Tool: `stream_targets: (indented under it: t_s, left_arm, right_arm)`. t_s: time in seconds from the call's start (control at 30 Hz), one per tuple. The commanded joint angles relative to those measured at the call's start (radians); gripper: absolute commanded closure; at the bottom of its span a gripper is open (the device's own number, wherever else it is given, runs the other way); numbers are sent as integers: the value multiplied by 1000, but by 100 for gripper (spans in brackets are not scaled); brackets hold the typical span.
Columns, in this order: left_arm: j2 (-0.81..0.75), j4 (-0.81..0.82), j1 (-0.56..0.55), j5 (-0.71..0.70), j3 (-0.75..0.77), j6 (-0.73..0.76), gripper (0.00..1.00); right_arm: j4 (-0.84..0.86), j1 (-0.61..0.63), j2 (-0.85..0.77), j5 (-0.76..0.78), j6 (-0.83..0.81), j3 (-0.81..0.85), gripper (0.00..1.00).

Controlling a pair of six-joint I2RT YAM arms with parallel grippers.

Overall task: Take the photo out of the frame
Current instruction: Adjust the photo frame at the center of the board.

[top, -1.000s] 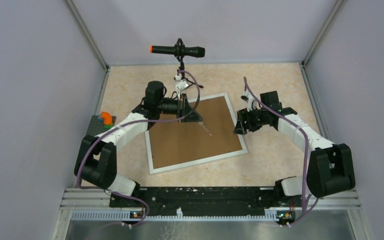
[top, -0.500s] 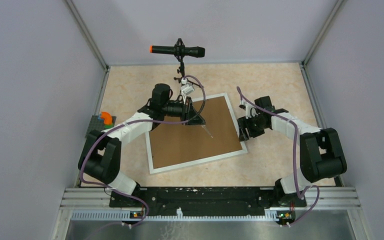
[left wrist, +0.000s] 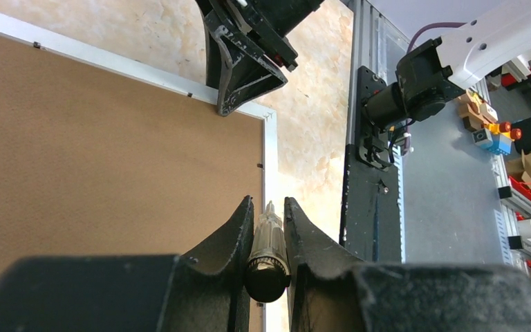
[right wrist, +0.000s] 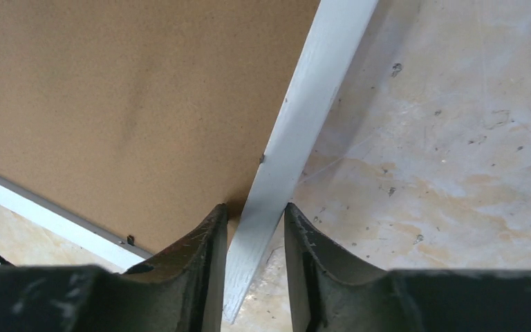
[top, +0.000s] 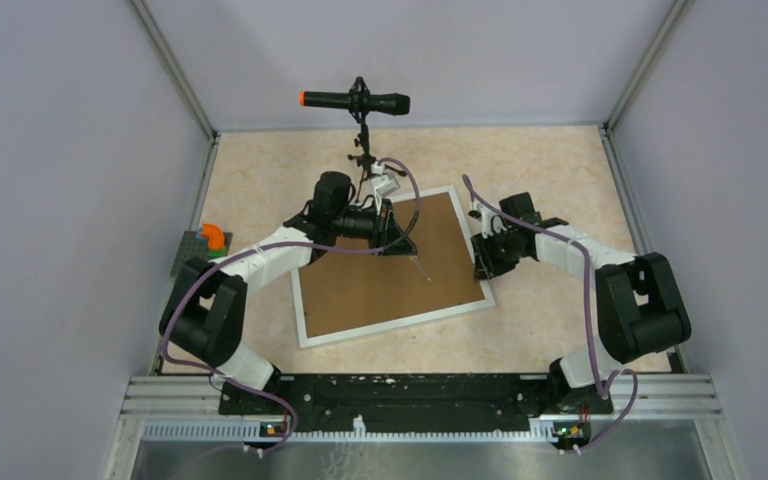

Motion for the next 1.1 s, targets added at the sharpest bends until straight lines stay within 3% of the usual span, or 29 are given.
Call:
stream_targets:
  t_s: [0.0, 0.2, 0.33, 0.83, 1.07]
  left_arm:
    - [2, -15, 1, 1, 19, 43, 100]
    - [0, -83, 1, 1, 31, 93, 100]
    - [-3, -109, 0, 10, 23, 118, 100]
    - [51, -10, -100, -45, 29, 97, 100]
    - [220, 62, -144, -15, 136, 68, 100]
  right_arm:
    - [20, 5, 46, 86, -69, 2, 72]
    - [16, -31, 99, 89, -198, 68, 87]
    - [-9, -59, 149, 61, -308, 123, 91]
    - [-174, -127, 367, -81, -587, 416, 94]
    - [-208, -135, 379, -154, -734, 428, 95]
